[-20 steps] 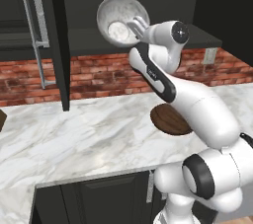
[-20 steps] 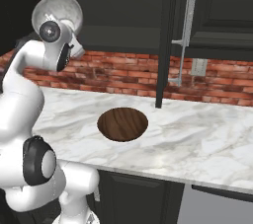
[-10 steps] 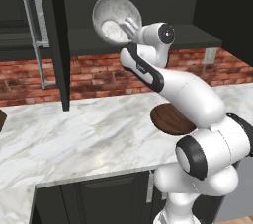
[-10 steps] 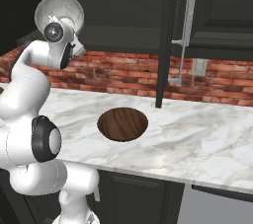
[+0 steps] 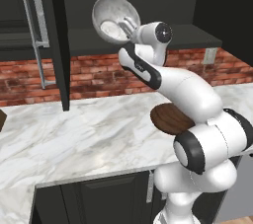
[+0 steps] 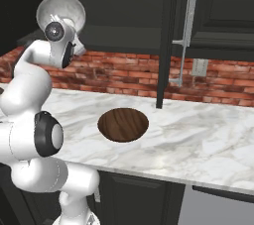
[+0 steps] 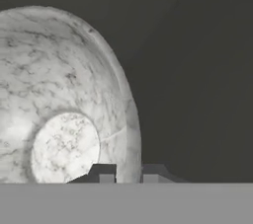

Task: Open the cabinet. Pick the bowls from the counter and place them in the cabinet. Then close the cabinet.

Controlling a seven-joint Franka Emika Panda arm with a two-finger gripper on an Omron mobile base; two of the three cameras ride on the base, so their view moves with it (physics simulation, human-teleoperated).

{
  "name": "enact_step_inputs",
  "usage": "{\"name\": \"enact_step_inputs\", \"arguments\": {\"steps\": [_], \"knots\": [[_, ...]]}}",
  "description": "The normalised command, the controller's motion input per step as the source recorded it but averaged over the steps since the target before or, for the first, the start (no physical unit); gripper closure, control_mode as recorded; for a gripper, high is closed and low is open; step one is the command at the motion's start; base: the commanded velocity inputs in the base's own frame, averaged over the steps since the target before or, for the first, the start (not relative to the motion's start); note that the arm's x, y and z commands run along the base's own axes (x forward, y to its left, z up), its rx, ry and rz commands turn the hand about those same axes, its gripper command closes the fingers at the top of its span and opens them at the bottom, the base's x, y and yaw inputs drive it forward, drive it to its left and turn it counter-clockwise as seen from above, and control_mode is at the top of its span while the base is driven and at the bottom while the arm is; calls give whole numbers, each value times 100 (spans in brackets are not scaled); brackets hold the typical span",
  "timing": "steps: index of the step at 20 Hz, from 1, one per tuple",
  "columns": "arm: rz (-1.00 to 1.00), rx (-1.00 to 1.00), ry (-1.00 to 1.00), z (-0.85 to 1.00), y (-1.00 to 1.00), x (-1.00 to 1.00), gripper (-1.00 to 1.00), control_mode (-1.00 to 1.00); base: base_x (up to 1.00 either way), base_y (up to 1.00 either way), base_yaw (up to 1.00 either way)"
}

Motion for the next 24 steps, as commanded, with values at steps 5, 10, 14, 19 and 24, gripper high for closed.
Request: {"name": "enact_step_inputs", "arguments": {"steps": [5, 10, 14, 19, 24], "knots": [[0, 0, -14, 46, 0, -1, -100, -100, 0, 0, 0], [0, 0, -19, 57, 0, -15, -100, -100, 0, 0, 0], [0, 0, -7, 46, -8, -60, -100, -100, 0, 0, 0], [-5, -1, 35, 6, -14, -88, -100, -100, 0, 0, 0], [-9, -7, 52, 0, -22, -98, -100, -100, 0, 0, 0]]}}
